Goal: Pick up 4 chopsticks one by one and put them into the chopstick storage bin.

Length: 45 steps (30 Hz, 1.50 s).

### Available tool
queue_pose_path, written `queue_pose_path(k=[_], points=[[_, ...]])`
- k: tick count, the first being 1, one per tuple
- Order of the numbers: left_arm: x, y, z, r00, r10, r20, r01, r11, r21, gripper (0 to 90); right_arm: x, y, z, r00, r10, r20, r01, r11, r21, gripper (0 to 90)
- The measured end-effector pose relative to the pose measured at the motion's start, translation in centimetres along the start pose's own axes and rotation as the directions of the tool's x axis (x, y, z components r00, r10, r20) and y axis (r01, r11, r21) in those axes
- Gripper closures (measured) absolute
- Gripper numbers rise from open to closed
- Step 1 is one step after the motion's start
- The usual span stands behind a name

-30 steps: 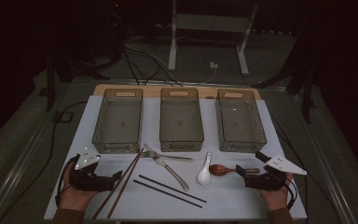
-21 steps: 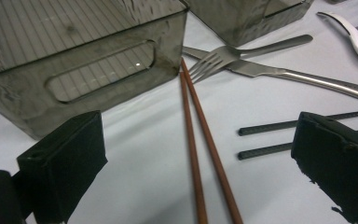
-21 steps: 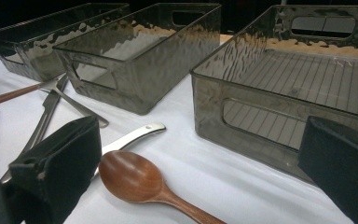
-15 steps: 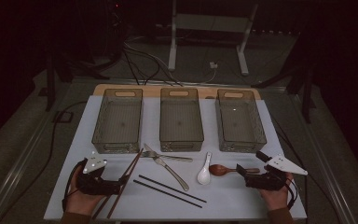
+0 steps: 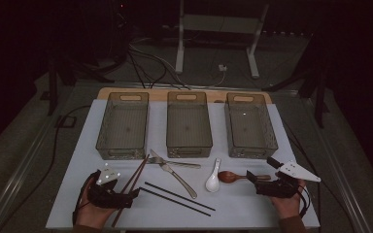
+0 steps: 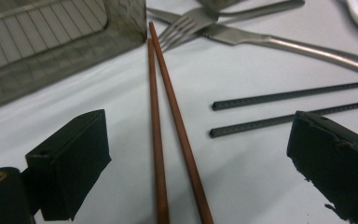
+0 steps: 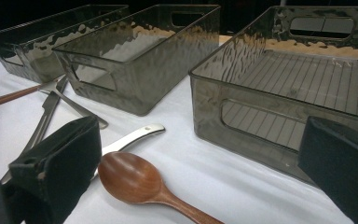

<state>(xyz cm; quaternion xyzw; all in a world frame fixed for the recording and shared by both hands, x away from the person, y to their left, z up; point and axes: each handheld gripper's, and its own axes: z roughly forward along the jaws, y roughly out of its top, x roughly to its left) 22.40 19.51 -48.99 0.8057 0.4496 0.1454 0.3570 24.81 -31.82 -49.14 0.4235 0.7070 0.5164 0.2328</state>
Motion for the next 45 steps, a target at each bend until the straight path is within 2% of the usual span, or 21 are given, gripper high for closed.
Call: queue_pose_path(k=[8, 10, 12, 14, 15, 16, 18, 19, 20, 22, 26, 33, 34, 35, 38, 45], points=[[-0.8, -0.5, 0.8, 1.0000, 0.003, 0.009, -0.003, 0.9988, 0.049, 9.0, 0.0, 0.0, 0.0, 1.0000, 0.000, 0.000, 0.000, 1.000, -0.001, 0.0], [-1.1, -0.5, 0.9, 0.9999, 0.006, -0.012, -0.005, 0.9982, 0.059, 16.3, -0.1, 0.0, 0.0, 1.0000, 0.000, 0.000, 0.000, 1.000, -0.001, 0.0], [-1.2, -0.5, 1.0, 0.9997, 0.010, -0.023, -0.008, 0.9975, 0.070, 18.7, -0.1, 0.0, 0.1, 1.0000, 0.001, 0.000, -0.001, 1.000, -0.001, 0.0], [-1.2, -0.6, 1.1, 0.9998, 0.017, -0.010, -0.016, 0.9972, 0.073, 34.9, -0.1, 0.0, 0.1, 1.0000, -0.001, 0.001, 0.001, 1.000, -0.001, 0.0], [-1.2, -0.6, 1.1, 0.9998, 0.018, 0.005, -0.018, 0.9969, 0.076, 34.9, -0.1, 0.0, 0.1, 1.0000, -0.001, 0.001, 0.001, 1.000, -0.001, 0.0], [-1.2, -0.7, 1.2, 0.9998, 0.018, 0.007, -0.018, 0.9963, 0.084, 44.6, -0.1, 0.0, 0.1, 1.0000, 0.000, 0.000, 0.000, 1.000, -0.001, 0.0], [-1.2, -0.8, 1.5, 0.9997, 0.022, -0.010, -0.021, 0.9945, 0.103, 53.8, -0.1, 0.0, 0.1, 1.0000, 0.000, 0.001, 0.000, 1.000, -0.002, 0.0], [-1.2, -0.8, 1.6, 0.9998, 0.020, -0.005, -0.019, 0.9939, 0.109, 53.8, -0.1, 0.0, 0.1, 1.0000, 0.000, 0.001, 0.000, 1.000, -0.002, 0.0], [-1.2, -0.9, 1.7, 0.9998, 0.020, -0.007, -0.019, 0.9927, 0.119, 60.3, -0.1, 0.0, 0.1, 1.0000, 0.001, 0.002, -0.001, 1.000, -0.002, 0.0], [-1.4, -0.9, 1.9, 0.9989, 0.030, -0.036, -0.024, 0.9892, 0.144, 65.0, -0.1, 0.0, 0.1, 1.0000, 0.002, 0.003, -0.002, 1.000, -0.003, 0.0], [-1.4, -1.1, 2.2, 0.9977, 0.032, -0.060, -0.022, 0.9861, 0.165, 72.4, -0.2, 0.0, 0.1, 1.0000, 0.003, 0.003, -0.003, 1.000, -0.002, 0.0], [-1.6, -1.0, 2.3, 0.9939, 0.010, -0.110, 0.009, 0.9852, 0.171, 81.4, -0.1, 0.0, 0.1, 1.0000, 0.000, 0.002, 0.000, 1.000, 0.000, 0.0], [-1.7, -0.9, 2.3, 0.9918, -0.012, -0.127, 0.033, 0.9849, 0.170, 82.3, -0.1, -0.1, 0.2, 1.0000, -0.001, 0.002, 0.001, 1.000, 0.001, 0.0], [-1.8, -0.9, 2.4, 0.9905, -0.018, -0.136, 0.041, 0.9848, 0.169, 82.6, -0.1, -0.1, 0.2, 1.0000, -0.001, 0.002, 0.001, 1.000, 0.002, 0.0], [-2.3, -0.8, 2.5, 0.9850, -0.013, -0.172, 0.043, 0.9840, 0.173, 83.8, -0.1, -0.1, 0.2, 1.0000, 0.000, 0.002, 0.000, 1.000, 0.002, 0.0], [-2.3, -0.7, 2.6, 0.9826, -0.023, -0.184, 0.054, 0.9849, 0.165, 85.7, -0.1, 0.0, 0.2, 1.0000, 0.003, 0.001, -0.003, 1.000, 0.003, 0.0]])
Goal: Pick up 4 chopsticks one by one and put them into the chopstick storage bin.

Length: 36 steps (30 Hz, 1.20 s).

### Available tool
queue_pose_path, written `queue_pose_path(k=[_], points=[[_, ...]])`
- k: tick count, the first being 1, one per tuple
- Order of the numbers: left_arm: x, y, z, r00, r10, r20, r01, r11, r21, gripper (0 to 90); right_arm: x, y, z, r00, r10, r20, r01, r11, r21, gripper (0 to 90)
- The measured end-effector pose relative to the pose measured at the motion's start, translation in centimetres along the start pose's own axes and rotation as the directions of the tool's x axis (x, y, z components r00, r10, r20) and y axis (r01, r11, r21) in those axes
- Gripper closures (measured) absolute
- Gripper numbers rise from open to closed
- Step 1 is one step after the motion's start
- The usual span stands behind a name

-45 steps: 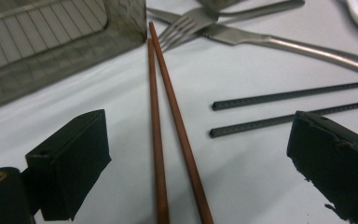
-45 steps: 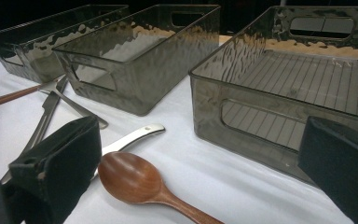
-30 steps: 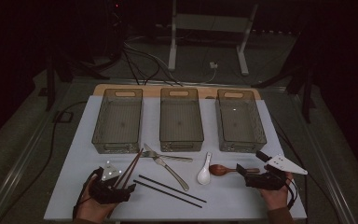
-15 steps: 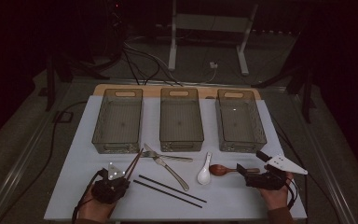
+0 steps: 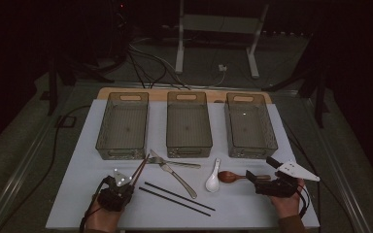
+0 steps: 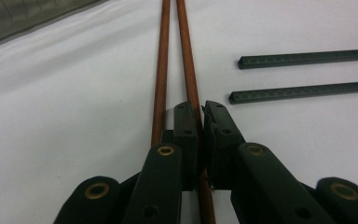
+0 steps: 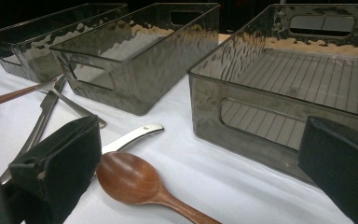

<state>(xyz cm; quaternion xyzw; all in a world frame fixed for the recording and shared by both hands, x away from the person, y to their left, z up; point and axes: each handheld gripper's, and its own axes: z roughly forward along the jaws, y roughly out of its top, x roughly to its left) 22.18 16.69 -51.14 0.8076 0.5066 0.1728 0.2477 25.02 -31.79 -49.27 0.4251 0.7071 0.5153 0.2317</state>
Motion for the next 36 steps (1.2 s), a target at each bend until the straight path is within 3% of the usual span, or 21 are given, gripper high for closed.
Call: queue_pose_path(k=[13, 29, 36], points=[[1.3, 0.4, -0.7, 0.9967, -0.040, 0.071, 0.044, 0.9977, -0.051, 86.3, -0.1, 0.0, 0.0, 1.0000, 0.001, 0.001, -0.001, 1.000, -0.002, 0.0], [2.0, 1.4, -2.1, 0.9955, -0.030, 0.090, 0.041, 0.9908, -0.129, 86.4, -0.1, 0.0, 0.0, 1.0000, 0.002, 0.001, -0.002, 1.000, -0.003, 0.0], [2.4, 2.4, -3.1, 0.9948, -0.034, 0.096, 0.050, 0.9839, -0.171, 86.4, -0.1, 0.0, 0.0, 1.0000, 0.003, 0.001, -0.003, 1.000, -0.004, 0.0]])
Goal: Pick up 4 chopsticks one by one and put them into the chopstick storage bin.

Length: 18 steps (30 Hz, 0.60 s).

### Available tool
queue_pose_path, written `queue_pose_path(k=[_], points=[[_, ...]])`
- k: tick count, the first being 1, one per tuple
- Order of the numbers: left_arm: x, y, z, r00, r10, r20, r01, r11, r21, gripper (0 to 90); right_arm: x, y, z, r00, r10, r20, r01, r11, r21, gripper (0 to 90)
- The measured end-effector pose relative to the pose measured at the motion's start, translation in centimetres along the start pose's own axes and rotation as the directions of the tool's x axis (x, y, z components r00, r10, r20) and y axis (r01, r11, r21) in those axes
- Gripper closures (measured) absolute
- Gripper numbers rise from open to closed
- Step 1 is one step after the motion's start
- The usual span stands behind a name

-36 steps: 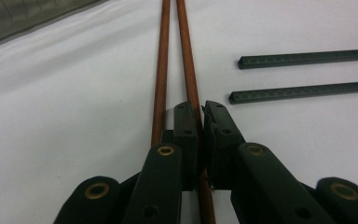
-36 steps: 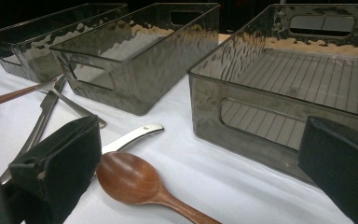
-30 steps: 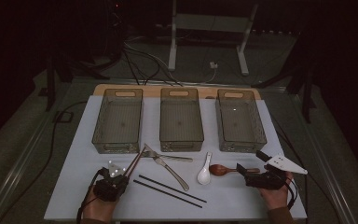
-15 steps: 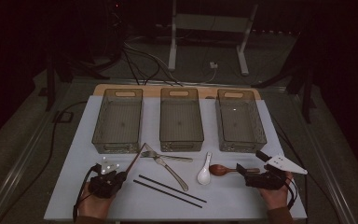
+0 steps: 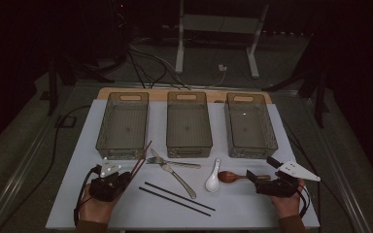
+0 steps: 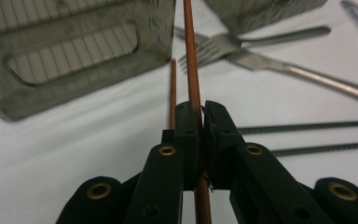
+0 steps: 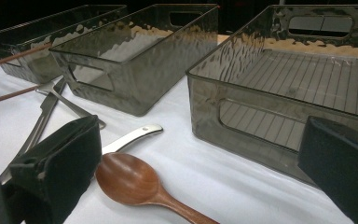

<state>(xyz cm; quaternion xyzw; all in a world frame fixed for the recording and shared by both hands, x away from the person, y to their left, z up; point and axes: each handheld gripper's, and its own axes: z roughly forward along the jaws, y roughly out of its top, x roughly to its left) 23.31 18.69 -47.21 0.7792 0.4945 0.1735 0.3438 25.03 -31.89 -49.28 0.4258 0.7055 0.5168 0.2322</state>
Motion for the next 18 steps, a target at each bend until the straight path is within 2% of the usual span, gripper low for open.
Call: queue_pose_path(k=[8, 18], points=[[0.6, 1.6, -0.8, 1.0000, 0.001, 0.006, -0.001, 0.9993, -0.036, 86.4, 0.0, 0.0, 0.0, 1.0000, 0.001, 0.001, -0.001, 1.000, -0.003, 0.0], [2.5, 4.5, -1.6, 0.9997, -0.018, -0.014, 0.016, 0.9961, -0.087, 86.4, -0.1, 0.0, 0.0, 1.0000, 0.005, 0.001, -0.005, 1.000, -0.004, 0.0]])
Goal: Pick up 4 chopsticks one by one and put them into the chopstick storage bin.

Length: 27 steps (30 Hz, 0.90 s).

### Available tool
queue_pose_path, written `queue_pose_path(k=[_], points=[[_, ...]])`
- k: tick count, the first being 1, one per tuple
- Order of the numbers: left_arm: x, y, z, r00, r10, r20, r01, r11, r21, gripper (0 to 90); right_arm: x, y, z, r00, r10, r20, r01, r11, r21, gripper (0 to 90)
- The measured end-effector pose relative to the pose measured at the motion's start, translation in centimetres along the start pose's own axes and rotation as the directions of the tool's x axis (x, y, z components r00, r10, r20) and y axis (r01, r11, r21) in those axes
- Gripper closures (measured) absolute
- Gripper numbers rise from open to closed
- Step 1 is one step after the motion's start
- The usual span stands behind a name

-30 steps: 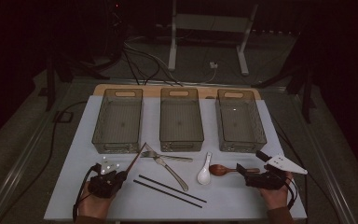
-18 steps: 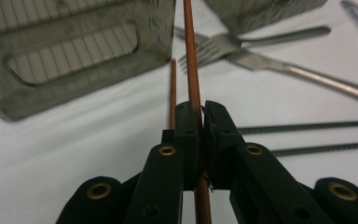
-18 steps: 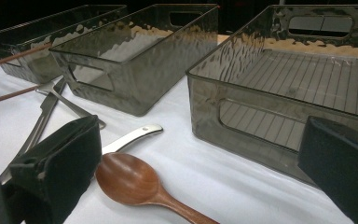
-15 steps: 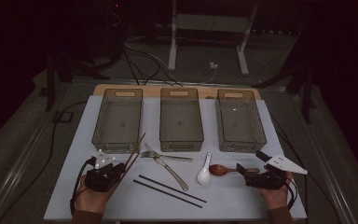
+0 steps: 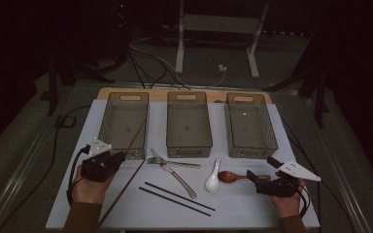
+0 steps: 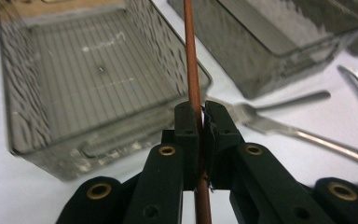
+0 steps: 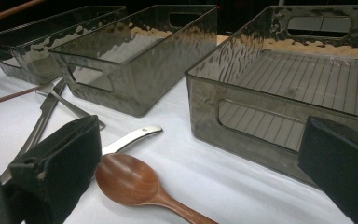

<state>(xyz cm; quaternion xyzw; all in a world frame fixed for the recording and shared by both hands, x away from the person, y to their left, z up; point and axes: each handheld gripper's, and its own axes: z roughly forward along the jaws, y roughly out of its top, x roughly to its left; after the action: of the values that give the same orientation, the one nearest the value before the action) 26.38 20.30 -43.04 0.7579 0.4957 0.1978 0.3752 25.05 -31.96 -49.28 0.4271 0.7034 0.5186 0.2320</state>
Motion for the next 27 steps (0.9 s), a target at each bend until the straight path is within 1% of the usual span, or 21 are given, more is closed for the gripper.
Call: queue_pose_path(k=[1, 4, 10, 15, 18, 27], points=[[0.2, 0.3, 0.0, 1.0000, -0.008, 0.000, 0.008, 0.9999, -0.008, 86.4, 0.0, 0.0, 0.0, 1.0000, -0.002, 0.001, 0.002, 1.000, 0.001, 0.0], [0.7, 1.2, 0.0, 0.9999, -0.009, -0.006, 0.009, 0.9998, -0.017, 86.4, 0.0, 0.0, 0.0, 1.0000, -0.001, -0.001, 0.001, 1.000, 0.001, 0.0], [1.7, 2.8, 0.2, 0.9998, -0.004, -0.019, 0.004, 0.9995, -0.032, 86.4, 0.0, 0.0, 0.0, 1.0000, 0.003, 0.001, -0.003, 1.000, 0.001, 0.0], [2.6, 4.0, 0.5, 0.9992, -0.021, -0.033, 0.020, 0.9989, -0.043, 86.4, 0.0, 0.0, 0.0, 1.0000, 0.002, 0.001, -0.002, 1.000, 0.001, 0.0], [3.0, 4.4, 0.8, 0.9990, -0.028, -0.034, 0.026, 0.9986, -0.045, 86.4, -0.1, 0.0, 0.0, 1.0000, 0.002, 0.001, -0.002, 1.000, 0.000, 0.0], [4.4, 5.2, 1.9, 0.9964, -0.063, -0.058, 0.060, 0.9970, -0.049, 86.4, -0.1, 0.0, 0.0, 1.0000, 0.001, 0.002, -0.001, 1.000, 0.000, 0.0]])
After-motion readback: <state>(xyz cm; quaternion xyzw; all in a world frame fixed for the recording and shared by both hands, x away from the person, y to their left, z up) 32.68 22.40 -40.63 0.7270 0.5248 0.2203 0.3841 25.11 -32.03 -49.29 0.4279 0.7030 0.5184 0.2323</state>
